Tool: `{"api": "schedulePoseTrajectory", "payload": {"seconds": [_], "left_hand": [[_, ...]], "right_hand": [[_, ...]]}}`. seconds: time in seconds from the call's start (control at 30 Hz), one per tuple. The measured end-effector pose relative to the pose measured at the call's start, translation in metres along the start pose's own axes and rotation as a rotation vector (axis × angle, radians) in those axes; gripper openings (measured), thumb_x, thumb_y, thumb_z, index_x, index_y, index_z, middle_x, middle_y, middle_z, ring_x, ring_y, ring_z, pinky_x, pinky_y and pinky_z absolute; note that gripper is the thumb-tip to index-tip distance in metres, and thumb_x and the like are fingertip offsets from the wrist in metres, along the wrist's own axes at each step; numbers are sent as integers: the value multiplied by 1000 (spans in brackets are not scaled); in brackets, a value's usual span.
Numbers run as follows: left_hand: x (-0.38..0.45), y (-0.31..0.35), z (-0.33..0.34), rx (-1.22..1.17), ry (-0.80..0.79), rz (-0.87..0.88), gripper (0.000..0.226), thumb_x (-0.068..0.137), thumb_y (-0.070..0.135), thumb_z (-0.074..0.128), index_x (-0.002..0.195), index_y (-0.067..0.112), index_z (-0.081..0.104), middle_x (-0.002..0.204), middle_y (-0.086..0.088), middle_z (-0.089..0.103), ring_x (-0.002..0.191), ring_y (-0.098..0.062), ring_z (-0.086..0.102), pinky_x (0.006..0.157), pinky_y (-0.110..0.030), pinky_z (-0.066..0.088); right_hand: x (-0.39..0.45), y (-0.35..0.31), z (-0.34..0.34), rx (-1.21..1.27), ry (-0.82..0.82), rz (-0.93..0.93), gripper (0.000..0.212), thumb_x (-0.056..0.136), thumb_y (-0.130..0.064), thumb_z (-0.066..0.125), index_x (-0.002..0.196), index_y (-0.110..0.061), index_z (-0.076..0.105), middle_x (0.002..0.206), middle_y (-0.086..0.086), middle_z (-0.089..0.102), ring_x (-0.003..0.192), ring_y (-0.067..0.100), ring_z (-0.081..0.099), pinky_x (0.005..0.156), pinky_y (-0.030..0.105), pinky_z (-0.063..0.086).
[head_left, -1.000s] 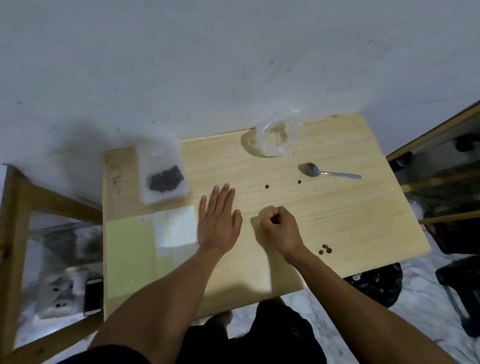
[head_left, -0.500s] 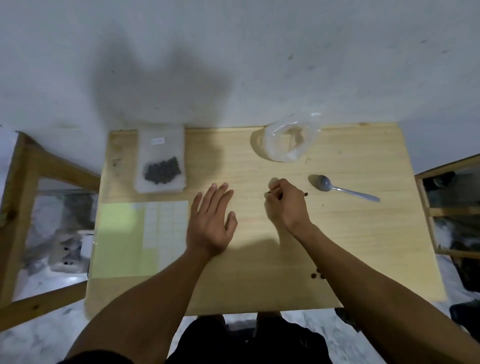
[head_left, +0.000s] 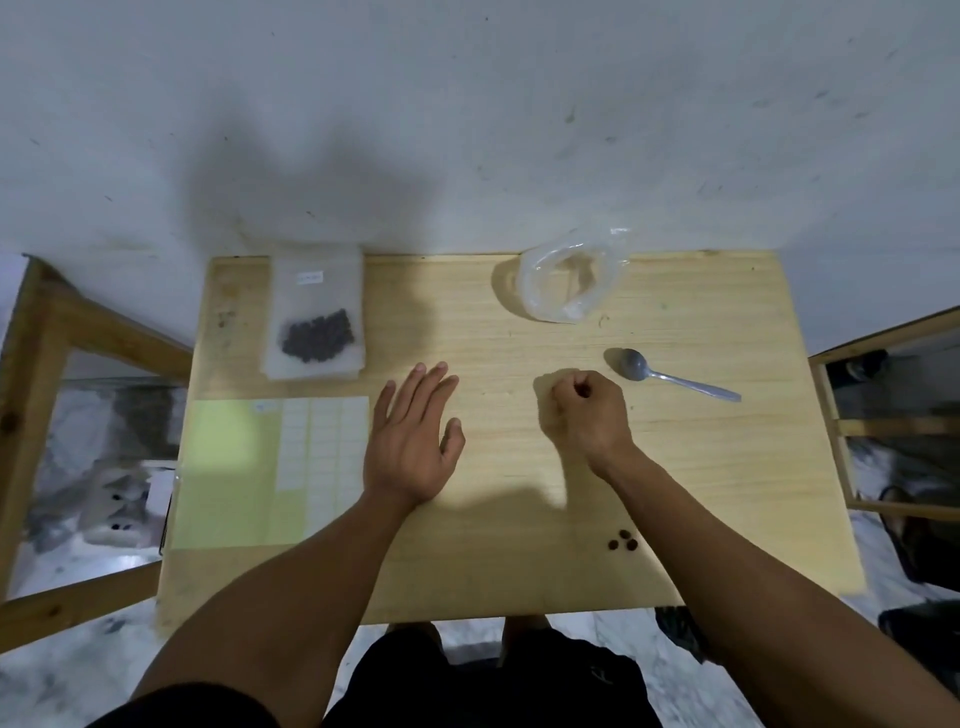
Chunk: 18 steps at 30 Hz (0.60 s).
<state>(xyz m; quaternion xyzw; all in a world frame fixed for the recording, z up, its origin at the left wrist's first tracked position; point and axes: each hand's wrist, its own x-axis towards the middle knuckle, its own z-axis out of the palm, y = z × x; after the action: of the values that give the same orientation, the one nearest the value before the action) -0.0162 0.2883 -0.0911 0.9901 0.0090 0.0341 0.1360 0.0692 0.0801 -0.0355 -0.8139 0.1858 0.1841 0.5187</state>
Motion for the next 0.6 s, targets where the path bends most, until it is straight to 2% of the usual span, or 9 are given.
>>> {"api": "schedulePoseTrajectory", "payload": {"seconds": [0.1, 0.23, 0.3, 0.43, 0.53, 0.6], "left_hand": [[0, 0, -1, 10, -34, -11, 52, 96, 35, 46, 145, 18, 44, 157, 3, 35, 149, -15, 21, 121, -47, 17], [2, 0, -1, 24, -94, -30, 53, 97, 37, 41, 148, 20, 39, 159, 5, 30, 150, -14, 16, 121, -47, 14], [2, 1, -2, 24, -113, -37, 54, 97, 38, 39, 148, 20, 37, 159, 5, 29, 150, -14, 15, 122, -47, 14], [2, 1, -2, 20, -116, -41, 54, 97, 38, 39, 148, 20, 37, 160, 5, 29, 150, -14, 14, 122, -46, 12], [2, 1, -2, 16, -112, -37, 54, 97, 38, 38, 148, 20, 37, 160, 5, 28, 150, -14, 14, 122, -46, 11], [2, 1, -1, 11, -118, -41, 55, 97, 38, 38, 149, 20, 36, 160, 5, 27, 151, -14, 13, 122, -46, 11]], "right_hand": [[-3, 5, -18, 167, 33, 78, 14, 90, -2, 55, 78, -8, 60, 67, -1, 61, 61, 7, 57, 56, 15, 48], [-1, 19, -39, 91, 101, 38, 14, 93, -6, 52, 92, -11, 66, 89, 0, 69, 80, 13, 63, 79, 25, 52], [-5, 20, -44, 6, 87, -2, 12, 93, -13, 54, 96, -13, 65, 92, -4, 68, 80, 7, 62, 74, 18, 48], [-17, 28, -40, -265, -101, -120, 12, 89, -27, 65, 89, -15, 64, 78, -8, 65, 66, -1, 56, 63, 13, 44], [-25, 39, -43, -278, -274, -123, 18, 84, -34, 75, 89, -20, 64, 75, -4, 64, 64, 3, 54, 63, 15, 46], [-31, 44, -50, -285, -399, -155, 22, 81, -28, 80, 90, -17, 64, 74, -6, 60, 63, 4, 51, 63, 17, 45]]}}
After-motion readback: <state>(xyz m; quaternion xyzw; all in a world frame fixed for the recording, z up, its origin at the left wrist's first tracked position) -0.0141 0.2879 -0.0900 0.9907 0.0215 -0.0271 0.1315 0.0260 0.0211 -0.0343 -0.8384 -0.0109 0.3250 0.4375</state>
